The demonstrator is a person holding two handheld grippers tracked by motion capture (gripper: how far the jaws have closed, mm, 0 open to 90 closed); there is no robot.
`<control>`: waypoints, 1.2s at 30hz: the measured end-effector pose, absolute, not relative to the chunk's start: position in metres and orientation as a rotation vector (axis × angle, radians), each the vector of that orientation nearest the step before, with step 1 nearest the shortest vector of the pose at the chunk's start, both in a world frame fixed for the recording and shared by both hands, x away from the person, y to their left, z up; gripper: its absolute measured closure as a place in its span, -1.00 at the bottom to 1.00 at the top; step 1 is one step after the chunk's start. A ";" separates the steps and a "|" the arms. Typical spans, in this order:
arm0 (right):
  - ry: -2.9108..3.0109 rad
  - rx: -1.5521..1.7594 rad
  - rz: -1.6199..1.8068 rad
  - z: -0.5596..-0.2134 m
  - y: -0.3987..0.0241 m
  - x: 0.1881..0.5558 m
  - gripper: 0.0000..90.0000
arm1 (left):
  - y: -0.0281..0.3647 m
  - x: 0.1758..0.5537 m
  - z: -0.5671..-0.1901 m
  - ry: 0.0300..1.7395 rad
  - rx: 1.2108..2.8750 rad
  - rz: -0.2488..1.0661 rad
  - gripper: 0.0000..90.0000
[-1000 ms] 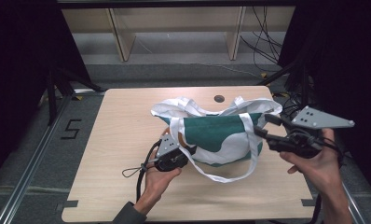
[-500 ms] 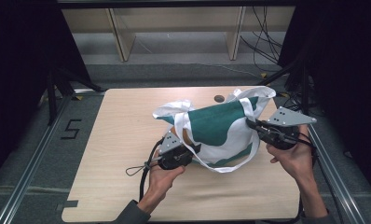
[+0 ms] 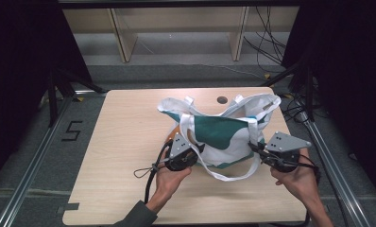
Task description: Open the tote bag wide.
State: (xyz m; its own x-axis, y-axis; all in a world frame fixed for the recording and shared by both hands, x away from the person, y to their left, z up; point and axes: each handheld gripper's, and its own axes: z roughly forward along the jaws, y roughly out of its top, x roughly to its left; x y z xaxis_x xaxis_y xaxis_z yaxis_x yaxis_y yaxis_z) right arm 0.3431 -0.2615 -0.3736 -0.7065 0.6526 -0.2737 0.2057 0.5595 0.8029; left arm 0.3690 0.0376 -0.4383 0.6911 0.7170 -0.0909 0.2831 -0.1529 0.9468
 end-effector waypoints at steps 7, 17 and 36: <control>2.284 0.707 1.027 -0.390 -0.247 0.361 0.97 | 0.035 0.380 -0.449 0.810 1.769 0.492 0.87; 2.380 0.695 1.006 -0.410 -0.236 0.365 0.97 | 0.036 0.384 -0.453 0.821 1.775 0.490 0.87; 2.171 0.754 1.173 -0.338 -0.268 0.338 0.41 | 0.038 0.391 -0.441 0.803 1.723 0.512 0.89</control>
State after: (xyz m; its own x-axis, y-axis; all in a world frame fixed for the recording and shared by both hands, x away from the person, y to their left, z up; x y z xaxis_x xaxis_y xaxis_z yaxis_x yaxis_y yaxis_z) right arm 0.3378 -0.2677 -0.3375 -0.6889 0.6960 -0.2026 0.2119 0.4607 0.8619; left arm 0.3913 0.0385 -0.4414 0.6754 0.7350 -0.0598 0.2553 -0.1569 0.9541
